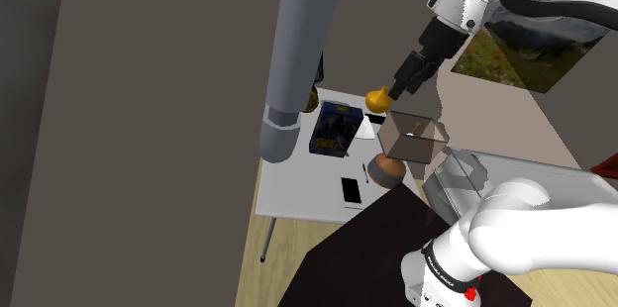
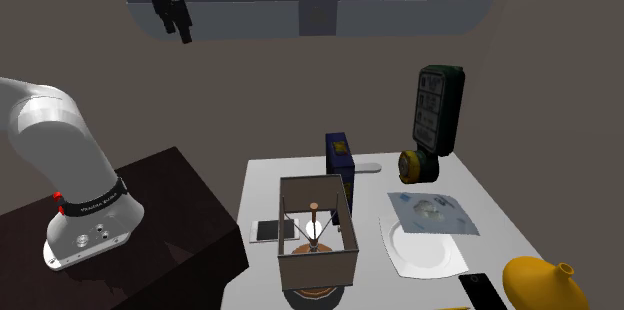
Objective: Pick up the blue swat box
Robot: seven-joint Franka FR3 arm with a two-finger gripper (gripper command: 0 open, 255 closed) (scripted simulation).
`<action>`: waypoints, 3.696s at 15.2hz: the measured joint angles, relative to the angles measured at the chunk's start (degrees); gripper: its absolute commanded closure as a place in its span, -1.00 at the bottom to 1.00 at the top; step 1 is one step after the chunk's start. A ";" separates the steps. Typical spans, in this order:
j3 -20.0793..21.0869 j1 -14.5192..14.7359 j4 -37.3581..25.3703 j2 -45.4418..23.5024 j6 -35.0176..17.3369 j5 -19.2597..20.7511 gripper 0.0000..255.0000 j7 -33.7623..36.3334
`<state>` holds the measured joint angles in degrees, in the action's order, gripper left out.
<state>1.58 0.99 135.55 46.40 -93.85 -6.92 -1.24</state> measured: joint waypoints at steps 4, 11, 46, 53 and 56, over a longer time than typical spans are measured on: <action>1.46 -1.22 -0.30 -4.04 -3.53 -1.31 -1.00 4.28; 5.10 -5.23 -5.50 -17.82 -11.89 -4.10 -1.00 18.50; -2.42 -17.14 -43.00 -80.39 -35.38 -11.76 -1.00 75.49; -3.25 -18.46 -45.44 -86.28 -38.48 -14.03 -1.00 78.40; -3.06 -18.61 -45.62 -87.78 -39.76 -14.35 -1.00 77.92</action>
<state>-1.48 -17.63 89.93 -41.38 -133.61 -21.28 76.68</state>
